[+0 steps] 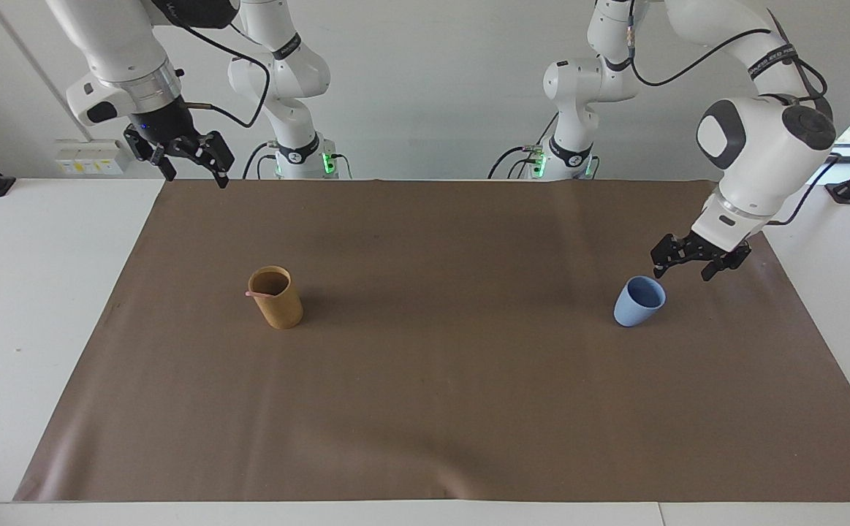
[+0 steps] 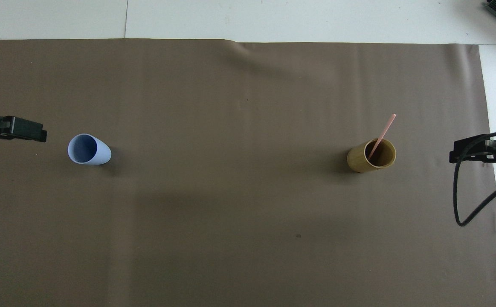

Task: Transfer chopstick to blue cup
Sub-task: 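Reach the left gripper to the white-blue cup and grip its rim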

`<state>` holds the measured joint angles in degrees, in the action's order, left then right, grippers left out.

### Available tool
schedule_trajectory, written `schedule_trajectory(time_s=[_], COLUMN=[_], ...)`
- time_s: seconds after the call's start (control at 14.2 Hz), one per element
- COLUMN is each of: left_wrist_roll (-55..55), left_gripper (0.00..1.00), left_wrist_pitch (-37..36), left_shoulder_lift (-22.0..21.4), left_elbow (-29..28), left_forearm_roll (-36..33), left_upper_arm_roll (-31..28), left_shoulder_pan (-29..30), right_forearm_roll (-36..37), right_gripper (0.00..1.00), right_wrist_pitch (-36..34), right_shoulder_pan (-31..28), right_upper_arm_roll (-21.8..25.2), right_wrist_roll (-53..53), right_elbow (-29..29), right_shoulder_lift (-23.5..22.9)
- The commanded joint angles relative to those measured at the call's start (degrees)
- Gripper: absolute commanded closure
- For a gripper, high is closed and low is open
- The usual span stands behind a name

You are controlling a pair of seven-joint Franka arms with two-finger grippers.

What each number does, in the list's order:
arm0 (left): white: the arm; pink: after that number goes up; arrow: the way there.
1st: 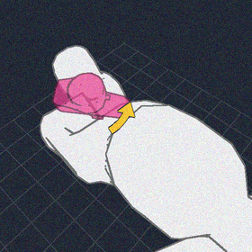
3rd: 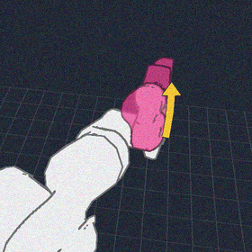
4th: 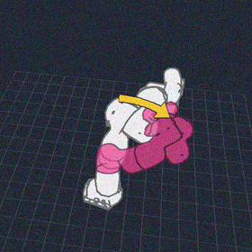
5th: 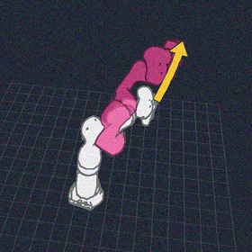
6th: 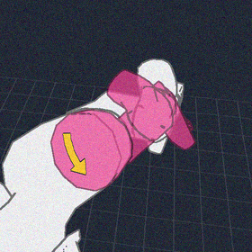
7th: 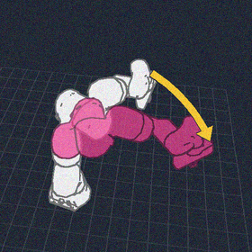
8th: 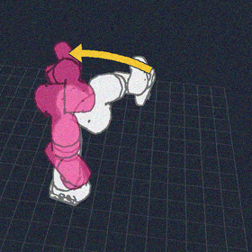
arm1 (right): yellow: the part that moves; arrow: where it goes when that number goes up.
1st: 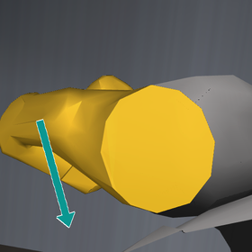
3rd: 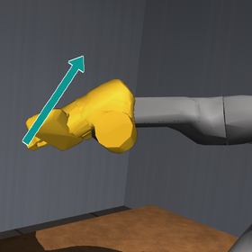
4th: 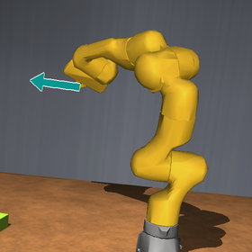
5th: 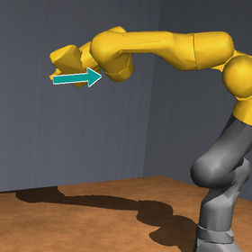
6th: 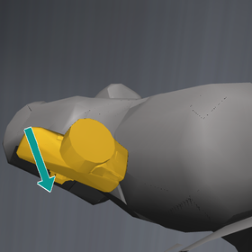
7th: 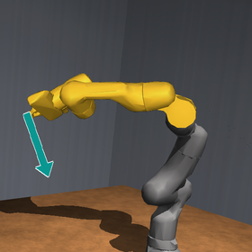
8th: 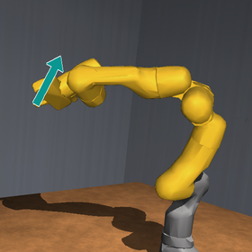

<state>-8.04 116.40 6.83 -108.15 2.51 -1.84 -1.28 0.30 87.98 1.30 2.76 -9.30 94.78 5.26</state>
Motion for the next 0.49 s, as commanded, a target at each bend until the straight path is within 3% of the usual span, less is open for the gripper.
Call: schedule_trajectory(time_s=[0.0, 0.28, 0.42], left_wrist_roll=[-0.9, -0.9, -0.8], left_gripper=[0.0, 0.04, 0.27], left_wrist_pitch=[5.4, 8.9, 10.5], left_shoulder_lift=[1.3, 2.8, 2.9], left_elbow=[-2.8, -5.1, -7.5], left_forearm_roll=[0.4, 0.4, 0.4], left_upper_arm_roll=[0.4, 0.4, 0.4], left_shoulder_pan=[0.8, 2.2, 1.9], right_forearm_roll=[-1.2, -1.4, -1.4], right_gripper=[0.0, 0.0, 0.0], right_wrist_pitch=[1.1, 1.1, 1.1], right_shoulder_pan=[-1.0, -0.3, -0.5], right_upper_arm_roll=[-0.3, -0.6, -0.5], right_wrist_roll=[1.5, 1.6, 1.5], right_elbow=[1.0, 1.0, 1.0], right_shoulder_lift=[0.7, 0.8, 0.8])
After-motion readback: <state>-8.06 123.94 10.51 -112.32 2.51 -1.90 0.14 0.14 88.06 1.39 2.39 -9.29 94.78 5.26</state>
